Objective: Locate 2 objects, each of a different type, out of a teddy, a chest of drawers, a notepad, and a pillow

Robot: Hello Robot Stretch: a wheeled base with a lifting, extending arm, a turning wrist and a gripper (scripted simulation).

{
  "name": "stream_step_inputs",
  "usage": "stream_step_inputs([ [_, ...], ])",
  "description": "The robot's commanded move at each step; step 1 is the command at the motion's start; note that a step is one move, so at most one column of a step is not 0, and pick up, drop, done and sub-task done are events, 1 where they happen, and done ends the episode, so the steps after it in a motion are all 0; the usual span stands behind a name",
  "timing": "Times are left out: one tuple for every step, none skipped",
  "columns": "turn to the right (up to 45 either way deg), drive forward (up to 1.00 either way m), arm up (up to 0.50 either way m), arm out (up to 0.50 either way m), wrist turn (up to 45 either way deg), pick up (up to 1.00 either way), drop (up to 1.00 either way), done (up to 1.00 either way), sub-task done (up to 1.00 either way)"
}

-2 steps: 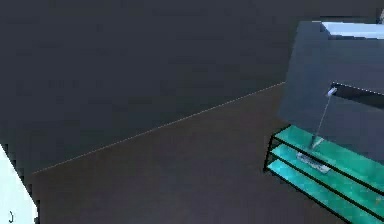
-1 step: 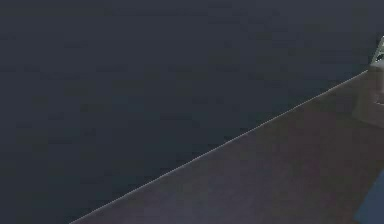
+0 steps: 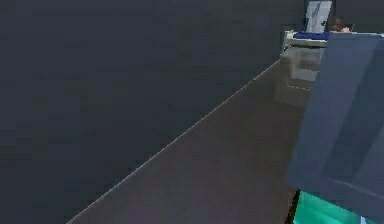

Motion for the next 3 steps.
stream_step_inputs([
  [0.0, 0.15, 0.0, 0.0, 0.0, 0.0, 0.0, 0.0, 0.0],
  [3.0, 0.0, 0.0, 0.0, 0.0, 0.0, 0.0, 0.0, 0.0],
  [0.0, 0.85, 0.0, 0.0, 0.0, 0.0, 0.0, 0.0, 0.0],
])
